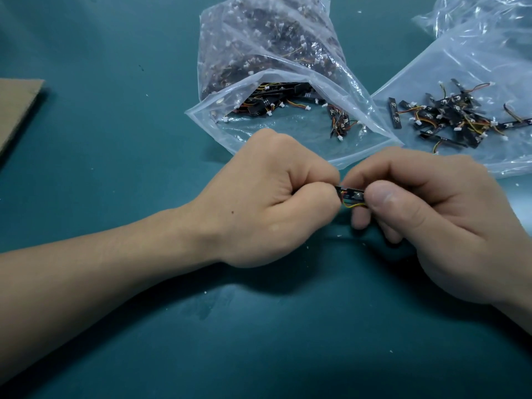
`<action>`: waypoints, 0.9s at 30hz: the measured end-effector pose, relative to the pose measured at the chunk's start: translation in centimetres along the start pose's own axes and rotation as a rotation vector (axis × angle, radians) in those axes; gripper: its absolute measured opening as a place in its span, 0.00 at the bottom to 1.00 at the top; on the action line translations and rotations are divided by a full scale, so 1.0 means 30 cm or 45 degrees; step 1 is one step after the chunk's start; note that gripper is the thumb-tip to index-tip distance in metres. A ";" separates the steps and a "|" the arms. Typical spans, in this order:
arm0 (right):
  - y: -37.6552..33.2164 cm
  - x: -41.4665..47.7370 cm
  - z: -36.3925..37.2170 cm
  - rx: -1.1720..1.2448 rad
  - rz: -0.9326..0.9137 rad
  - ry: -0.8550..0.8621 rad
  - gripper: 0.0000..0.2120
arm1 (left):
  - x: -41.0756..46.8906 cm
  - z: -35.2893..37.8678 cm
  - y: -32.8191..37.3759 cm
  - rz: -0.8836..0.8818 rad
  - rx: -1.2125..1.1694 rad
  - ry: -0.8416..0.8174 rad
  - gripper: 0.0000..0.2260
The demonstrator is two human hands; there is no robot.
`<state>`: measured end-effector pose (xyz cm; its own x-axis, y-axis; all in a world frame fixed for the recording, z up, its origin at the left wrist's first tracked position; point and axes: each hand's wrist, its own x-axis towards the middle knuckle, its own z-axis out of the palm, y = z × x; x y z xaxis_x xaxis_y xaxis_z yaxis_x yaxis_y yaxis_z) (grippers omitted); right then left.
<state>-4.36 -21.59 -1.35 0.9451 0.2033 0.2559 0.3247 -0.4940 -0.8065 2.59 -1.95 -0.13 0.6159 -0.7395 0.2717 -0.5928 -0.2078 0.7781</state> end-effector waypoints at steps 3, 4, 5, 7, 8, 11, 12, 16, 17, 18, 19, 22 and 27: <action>0.001 -0.003 0.001 0.000 -0.008 0.016 0.11 | 0.001 -0.003 0.004 0.019 0.002 0.005 0.19; 0.001 -0.002 0.003 -0.033 -0.017 0.020 0.11 | 0.000 -0.004 0.003 0.013 0.003 0.003 0.19; 0.000 -0.002 0.004 -0.078 -0.026 0.033 0.12 | -0.001 -0.004 0.001 0.000 0.007 0.000 0.18; -0.002 0.000 0.007 -0.171 -0.030 0.077 0.12 | -0.003 -0.003 -0.006 -0.045 0.030 -0.012 0.15; -0.002 0.001 0.007 -0.197 -0.024 0.096 0.13 | -0.004 -0.004 -0.009 -0.068 0.042 -0.017 0.14; -0.001 -0.002 0.005 -0.168 -0.017 0.102 0.13 | -0.005 -0.007 -0.005 -0.075 0.074 -0.027 0.13; -0.001 -0.003 0.005 -0.156 -0.023 0.089 0.13 | -0.006 -0.008 -0.003 -0.060 0.084 -0.034 0.13; 0.000 -0.002 0.005 -0.257 -0.059 0.061 0.14 | -0.006 -0.007 -0.004 -0.038 0.085 -0.030 0.12; 0.000 -0.001 0.004 -0.242 -0.062 0.046 0.14 | -0.005 -0.006 -0.006 -0.042 0.077 -0.026 0.12; -0.001 0.000 0.001 -0.210 -0.063 0.025 0.15 | -0.005 -0.006 -0.007 -0.038 0.079 -0.024 0.12; -0.001 0.000 -0.002 -0.184 -0.065 0.008 0.15 | -0.006 -0.005 -0.006 -0.026 0.088 -0.020 0.12; -0.001 -0.004 -0.004 -0.103 -0.061 -0.007 0.14 | -0.007 -0.003 -0.009 0.007 0.084 0.036 0.13; 0.005 -0.005 -0.009 -0.109 -0.060 -0.065 0.14 | -0.013 0.001 0.000 0.145 0.095 0.119 0.14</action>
<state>-4.45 -21.92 -1.37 0.9263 0.2700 0.2630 0.3728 -0.5531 -0.7450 2.34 -1.67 -0.25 0.5858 -0.6989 0.4103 -0.6964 -0.1752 0.6959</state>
